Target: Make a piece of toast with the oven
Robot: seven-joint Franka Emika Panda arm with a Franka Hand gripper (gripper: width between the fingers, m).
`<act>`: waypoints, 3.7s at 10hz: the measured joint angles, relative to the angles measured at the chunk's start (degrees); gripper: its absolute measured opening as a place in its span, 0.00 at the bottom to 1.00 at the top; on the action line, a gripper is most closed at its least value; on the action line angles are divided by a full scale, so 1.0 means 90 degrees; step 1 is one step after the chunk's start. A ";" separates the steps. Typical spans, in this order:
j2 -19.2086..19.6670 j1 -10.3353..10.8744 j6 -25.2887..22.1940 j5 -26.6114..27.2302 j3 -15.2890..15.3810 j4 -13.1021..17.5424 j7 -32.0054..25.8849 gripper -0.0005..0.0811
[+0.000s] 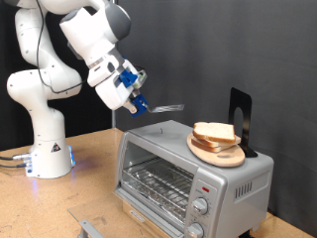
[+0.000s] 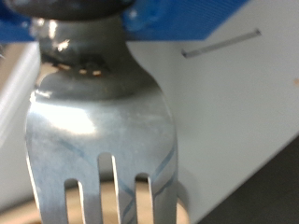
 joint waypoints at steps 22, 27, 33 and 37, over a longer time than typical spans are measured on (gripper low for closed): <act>0.2108 -0.0656 -0.1240 -0.2299 0.0313 0.2149 0.1624 0.61; 0.2102 -0.0688 -0.1178 -0.2175 0.0223 0.2156 0.1560 0.61; 0.2342 -0.0708 -0.1047 -0.2309 0.0217 0.2313 0.1991 0.61; 0.2633 -0.0706 -0.0822 -0.2338 0.0310 0.2457 0.2096 0.61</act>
